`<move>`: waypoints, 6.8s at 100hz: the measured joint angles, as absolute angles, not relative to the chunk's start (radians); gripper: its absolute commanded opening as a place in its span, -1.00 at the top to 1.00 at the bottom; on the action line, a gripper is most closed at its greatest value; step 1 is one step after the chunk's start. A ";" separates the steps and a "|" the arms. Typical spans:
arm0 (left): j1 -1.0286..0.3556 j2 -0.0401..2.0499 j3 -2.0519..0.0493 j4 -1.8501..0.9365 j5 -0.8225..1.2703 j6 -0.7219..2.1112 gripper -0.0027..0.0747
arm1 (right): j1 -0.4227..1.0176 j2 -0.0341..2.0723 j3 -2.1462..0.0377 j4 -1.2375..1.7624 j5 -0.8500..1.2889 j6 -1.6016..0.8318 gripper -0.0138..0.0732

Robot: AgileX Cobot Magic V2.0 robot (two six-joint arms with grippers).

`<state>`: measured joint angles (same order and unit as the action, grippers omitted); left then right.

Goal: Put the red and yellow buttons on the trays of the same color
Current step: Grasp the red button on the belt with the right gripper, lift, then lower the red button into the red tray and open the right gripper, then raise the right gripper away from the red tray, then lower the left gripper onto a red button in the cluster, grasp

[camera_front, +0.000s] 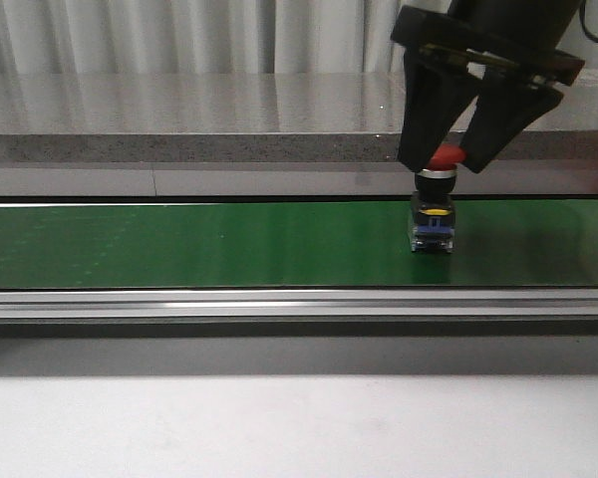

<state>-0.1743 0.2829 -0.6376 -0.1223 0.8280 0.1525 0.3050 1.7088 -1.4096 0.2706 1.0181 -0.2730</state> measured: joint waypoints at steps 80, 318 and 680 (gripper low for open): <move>-0.174 0.283 -0.638 -0.122 0.828 0.153 0.99 | 0.190 1.636 -1.410 0.251 0.928 -0.225 0.34; -0.174 0.283 -0.638 -0.122 0.828 0.153 0.99 | -0.418 2.044 -1.612 0.250 0.712 0.119 -0.51; 0.024 1.010 -0.925 -0.089 0.695 -0.083 -0.22 | 0.030 0.370 -0.567 0.014 0.600 -0.032 0.83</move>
<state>0.0243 1.0101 -0.9247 -0.0888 0.6946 -0.0826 0.0304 0.3704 -0.5668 0.0142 0.6004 -0.0317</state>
